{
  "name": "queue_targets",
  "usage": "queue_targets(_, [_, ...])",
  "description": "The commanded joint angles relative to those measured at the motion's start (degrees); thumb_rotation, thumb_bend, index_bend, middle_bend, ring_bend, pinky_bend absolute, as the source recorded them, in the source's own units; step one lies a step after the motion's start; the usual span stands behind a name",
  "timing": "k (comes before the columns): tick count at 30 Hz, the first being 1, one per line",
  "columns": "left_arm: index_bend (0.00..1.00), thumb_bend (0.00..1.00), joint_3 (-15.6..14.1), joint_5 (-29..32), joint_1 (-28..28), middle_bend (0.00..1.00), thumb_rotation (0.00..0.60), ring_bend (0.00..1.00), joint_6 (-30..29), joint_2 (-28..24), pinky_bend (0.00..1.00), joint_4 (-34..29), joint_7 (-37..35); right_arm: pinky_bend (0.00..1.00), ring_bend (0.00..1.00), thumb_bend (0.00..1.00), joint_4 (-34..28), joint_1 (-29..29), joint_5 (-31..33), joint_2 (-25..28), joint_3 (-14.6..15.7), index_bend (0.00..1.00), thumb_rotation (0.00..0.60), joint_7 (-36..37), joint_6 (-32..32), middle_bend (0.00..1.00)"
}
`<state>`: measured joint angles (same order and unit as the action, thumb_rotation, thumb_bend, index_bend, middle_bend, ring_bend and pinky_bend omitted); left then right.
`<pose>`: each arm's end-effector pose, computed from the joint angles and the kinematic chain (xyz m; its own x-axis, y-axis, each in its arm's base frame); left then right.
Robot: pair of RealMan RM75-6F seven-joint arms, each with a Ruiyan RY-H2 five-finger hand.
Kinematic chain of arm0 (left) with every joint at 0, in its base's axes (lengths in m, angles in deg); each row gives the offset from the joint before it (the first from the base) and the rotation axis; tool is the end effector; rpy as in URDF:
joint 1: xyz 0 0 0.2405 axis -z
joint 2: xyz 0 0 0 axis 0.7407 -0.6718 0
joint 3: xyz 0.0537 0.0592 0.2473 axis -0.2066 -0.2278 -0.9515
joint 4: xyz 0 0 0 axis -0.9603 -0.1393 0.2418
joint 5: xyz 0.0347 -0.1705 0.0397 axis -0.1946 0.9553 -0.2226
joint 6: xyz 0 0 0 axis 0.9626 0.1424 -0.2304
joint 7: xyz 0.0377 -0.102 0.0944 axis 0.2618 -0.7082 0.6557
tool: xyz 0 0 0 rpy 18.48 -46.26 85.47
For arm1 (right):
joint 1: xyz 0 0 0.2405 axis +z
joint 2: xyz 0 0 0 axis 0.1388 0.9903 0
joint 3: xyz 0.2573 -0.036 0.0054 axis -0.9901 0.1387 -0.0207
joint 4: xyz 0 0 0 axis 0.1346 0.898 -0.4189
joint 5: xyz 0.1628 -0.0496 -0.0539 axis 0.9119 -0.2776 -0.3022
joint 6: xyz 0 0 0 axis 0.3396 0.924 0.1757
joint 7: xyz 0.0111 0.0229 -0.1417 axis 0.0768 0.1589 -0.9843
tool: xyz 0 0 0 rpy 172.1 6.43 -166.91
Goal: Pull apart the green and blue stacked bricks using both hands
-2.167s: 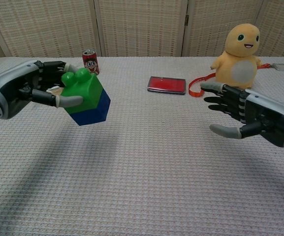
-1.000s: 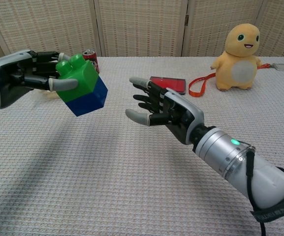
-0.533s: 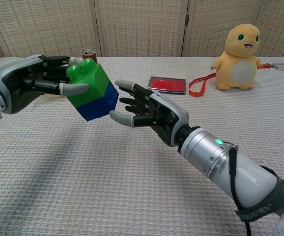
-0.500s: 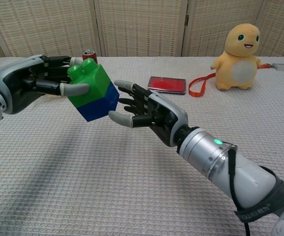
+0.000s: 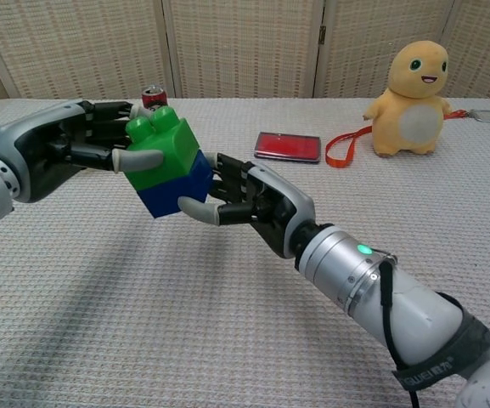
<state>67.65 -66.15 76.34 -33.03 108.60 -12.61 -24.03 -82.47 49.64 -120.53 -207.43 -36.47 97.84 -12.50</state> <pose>-0.1430 0.2838 0.0280 -0.5780 0.3601 0.7323 0.7858 0.0034 0.6185 -0.0809 -0.2910 -0.1118 -0.7098 -0.5948 0.3774 -0.5177 0.0770 -0.8521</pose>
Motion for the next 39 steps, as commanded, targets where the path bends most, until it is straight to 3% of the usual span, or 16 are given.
queue_targets(1, [0.69,0.45,-0.01,0.01,0.00,0.88,0.600,0.37,0.07,0.00,0.00,0.00,-0.05,0.09,0.19,0.36,0.26,-0.16,0.31,-0.33,-0.24,0.34,0.600,-0.27,0.24,0.17])
queue_targets(11, [0.69,0.45,-0.29,-0.50,-0.01,0.88,0.600,0.37,0.43,0.08,0.00,-0.17,-0.59,0.36,0.40,0.36,1.77,-0.70,1.82,-2.35,-1.89,0.55,0.600,-2.94,1.65,0.40])
queue_targets(14, [0.69,0.45,-0.13,-0.70,0.01,0.88,0.600,0.37,0.43,0.03,0.00,-0.21,-0.94,0.40,0.43,0.36,2.63,-0.91,1.83,-2.96,-1.70,0.60,0.600,-4.28,1.99,0.44])
queue_targets(20, [0.69,0.45,0.91,-1.26,0.19,0.88,0.600,0.37,0.20,-0.43,0.00,-0.39,-2.10,0.41,0.44,0.36,5.55,-2.04,1.40,-3.98,0.04,0.63,0.600,-5.66,2.42,0.46])
queue_targets(39, [0.69,0.45,1.75,-1.54,0.56,0.88,0.600,0.37,-0.13,-1.01,0.00,0.09,-3.25,0.41,0.44,0.36,6.44,-2.61,0.39,-3.37,-0.28,0.63,0.600,-6.29,3.92,0.46])
